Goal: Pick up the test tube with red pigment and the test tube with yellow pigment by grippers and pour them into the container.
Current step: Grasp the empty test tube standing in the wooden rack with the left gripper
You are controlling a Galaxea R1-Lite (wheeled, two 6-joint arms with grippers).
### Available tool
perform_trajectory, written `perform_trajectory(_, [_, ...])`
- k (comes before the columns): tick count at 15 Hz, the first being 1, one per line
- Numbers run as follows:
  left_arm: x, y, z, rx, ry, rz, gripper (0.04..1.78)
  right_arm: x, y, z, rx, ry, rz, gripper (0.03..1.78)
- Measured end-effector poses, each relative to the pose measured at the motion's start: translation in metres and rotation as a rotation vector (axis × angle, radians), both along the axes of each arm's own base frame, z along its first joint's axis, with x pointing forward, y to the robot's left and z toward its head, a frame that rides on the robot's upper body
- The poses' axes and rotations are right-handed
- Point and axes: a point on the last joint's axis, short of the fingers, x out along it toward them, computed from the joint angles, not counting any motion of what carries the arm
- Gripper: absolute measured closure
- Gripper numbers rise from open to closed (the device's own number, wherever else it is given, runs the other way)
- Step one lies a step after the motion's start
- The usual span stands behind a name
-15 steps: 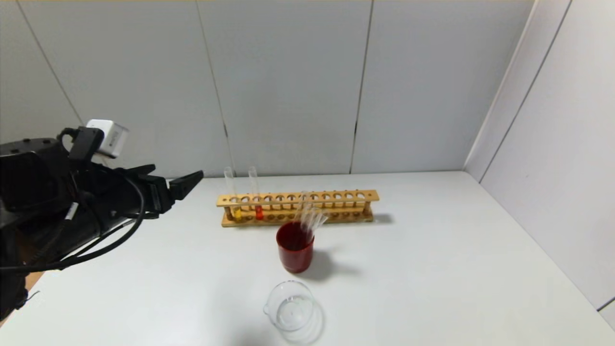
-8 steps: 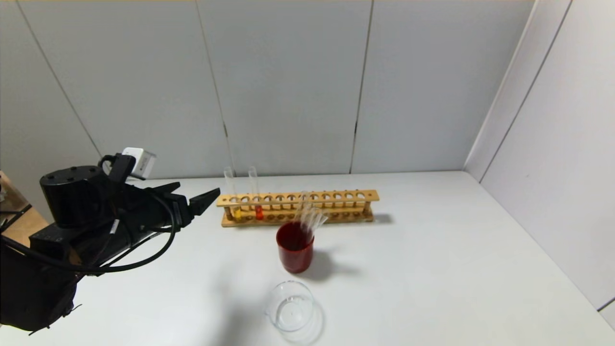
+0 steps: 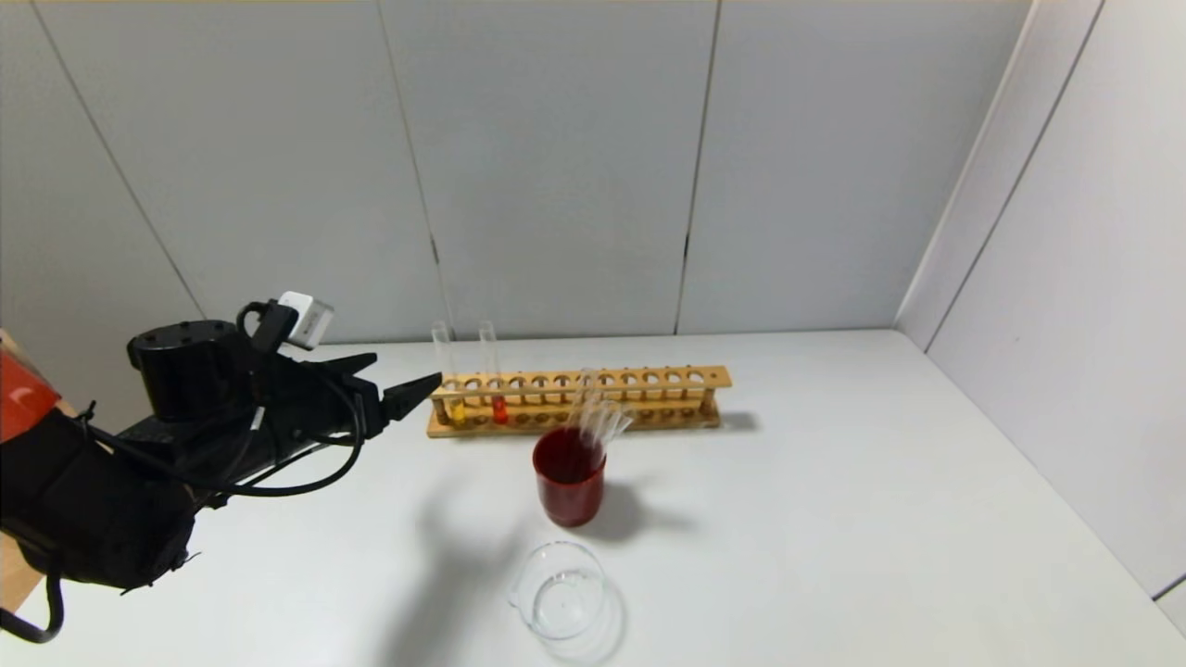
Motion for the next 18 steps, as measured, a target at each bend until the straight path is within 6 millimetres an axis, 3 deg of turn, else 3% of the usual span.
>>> perform_trajectory(12, [0.062,-0.006,-0.035,0.058,-0.011,-0.015,0.07,0.0,0.0,0.0,0.0,0.0,0.0,0.06])
perform_trajectory(18, [0.074,-0.015,-0.04,0.095,0.009,-0.036,0.07,0.0,0.0,0.0,0.0,0.0,0.0,0.06])
